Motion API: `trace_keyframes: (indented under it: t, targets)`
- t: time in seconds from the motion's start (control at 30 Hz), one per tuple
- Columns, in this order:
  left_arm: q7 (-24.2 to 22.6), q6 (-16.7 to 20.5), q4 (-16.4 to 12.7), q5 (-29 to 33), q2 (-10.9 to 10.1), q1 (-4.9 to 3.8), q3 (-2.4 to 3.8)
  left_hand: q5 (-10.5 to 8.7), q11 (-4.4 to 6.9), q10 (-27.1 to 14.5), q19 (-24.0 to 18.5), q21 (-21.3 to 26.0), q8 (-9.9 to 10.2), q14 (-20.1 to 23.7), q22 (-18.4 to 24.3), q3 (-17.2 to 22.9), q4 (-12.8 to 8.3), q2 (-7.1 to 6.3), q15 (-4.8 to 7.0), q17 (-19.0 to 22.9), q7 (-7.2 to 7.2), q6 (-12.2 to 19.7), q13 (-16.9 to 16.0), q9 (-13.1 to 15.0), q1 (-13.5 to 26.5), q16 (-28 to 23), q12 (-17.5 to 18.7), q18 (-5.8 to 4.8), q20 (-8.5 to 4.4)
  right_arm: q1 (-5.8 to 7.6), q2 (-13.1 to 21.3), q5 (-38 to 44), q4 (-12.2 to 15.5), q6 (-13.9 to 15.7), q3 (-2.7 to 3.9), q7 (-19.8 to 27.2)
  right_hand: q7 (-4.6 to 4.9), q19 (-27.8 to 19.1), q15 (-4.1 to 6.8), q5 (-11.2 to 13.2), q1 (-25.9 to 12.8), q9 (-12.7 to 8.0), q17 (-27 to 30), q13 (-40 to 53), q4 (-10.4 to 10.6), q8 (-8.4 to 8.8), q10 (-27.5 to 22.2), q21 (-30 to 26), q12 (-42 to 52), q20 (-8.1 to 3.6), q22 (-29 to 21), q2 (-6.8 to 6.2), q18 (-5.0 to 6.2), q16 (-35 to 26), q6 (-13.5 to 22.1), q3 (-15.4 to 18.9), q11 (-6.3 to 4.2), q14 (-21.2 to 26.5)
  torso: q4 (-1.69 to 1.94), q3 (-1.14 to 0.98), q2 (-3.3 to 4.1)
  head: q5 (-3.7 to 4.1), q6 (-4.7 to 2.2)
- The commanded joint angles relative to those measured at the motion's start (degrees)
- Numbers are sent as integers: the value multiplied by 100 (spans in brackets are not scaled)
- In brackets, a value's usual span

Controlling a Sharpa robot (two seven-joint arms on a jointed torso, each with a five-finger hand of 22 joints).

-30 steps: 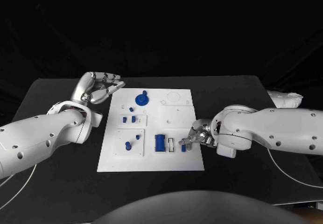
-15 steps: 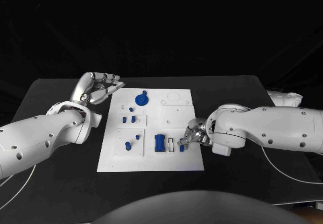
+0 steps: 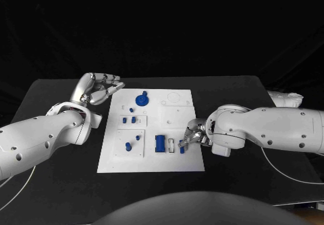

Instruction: Assemble the parts on the task board

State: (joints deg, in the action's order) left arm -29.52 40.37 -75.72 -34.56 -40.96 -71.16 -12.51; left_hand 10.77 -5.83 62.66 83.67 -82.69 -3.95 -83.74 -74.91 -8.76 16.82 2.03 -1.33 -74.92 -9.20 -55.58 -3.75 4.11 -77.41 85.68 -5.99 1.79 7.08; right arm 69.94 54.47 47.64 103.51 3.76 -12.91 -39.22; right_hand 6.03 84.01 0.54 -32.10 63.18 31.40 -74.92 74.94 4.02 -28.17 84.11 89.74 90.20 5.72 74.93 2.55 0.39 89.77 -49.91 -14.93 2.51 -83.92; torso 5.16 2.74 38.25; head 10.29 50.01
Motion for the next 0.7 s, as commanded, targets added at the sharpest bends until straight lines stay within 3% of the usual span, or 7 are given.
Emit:
trace_keyframes:
  t: [0.03, 0.37, 0.6, 0.7]
  targets:
    - [-58, -78, -11, 15, 6, 1, 4, 31, 15, 35, 215, 1, 17, -466, -1286, -36, -14, 49, -10, -1018, 7, 30, 5, -4, -14, -15, -19, -8, 16, -79, -19, 89, -18, -166, -62, -677, 51, 599, 21, -116, -215, 25, -1508, 1506, 7, 565, 589, 26, -20, -17, 1507, -58, -39, 23, 75, -96, 6, -608, 0, 2, 2, 6, -1]
    - [-54, -83, -3, 15, 15, 2, 4, 31, 15, 35, 215, 1, 17, -466, -1286, -36, -14, 49, -10, -1018, 7, 30, 5, -4, -14, -15, -19, -8, 16, -79, -61, 203, -41, -275, -62, -698, 175, 599, -81, -756, -783, 114, -1508, 1506, 41, 668, 589, 26, -20, 75, 1507, -346, -39, 23, 340, -377, 120, -608, 4, 5, -4, 16, -1]
    - [-54, -88, 1, 15, 20, 2, 4, 31, 15, 35, 215, 1, 17, -466, -1286, -36, -14, 49, -10, -1018, 7, 30, 5, -4, -14, -15, -19, -8, 16, -79, -98, 326, -76, -399, -62, -720, 183, 599, -93, -779, -1022, 175, -1508, 1506, 54, 649, 589, 26, -20, 93, 1507, -383, -39, 23, 357, -515, 131, -608, 0, 2, -2, 13, -1]
    - [-56, -90, -1, 15, 20, 2, 4, 31, 15, 35, 215, 1, 17, -466, -1286, -36, -14, 49, -10, -1018, 7, 30, 5, -4, -14, -15, -19, -8, 16, -79, -111, 375, -86, -442, -62, -732, 183, 599, -93, -636, -1090, 206, -1508, 1506, 40, 637, 589, 26, -20, 96, 1507, -378, -39, 23, 365, -565, 130, -608, 2, 2, -1, 12, -1]
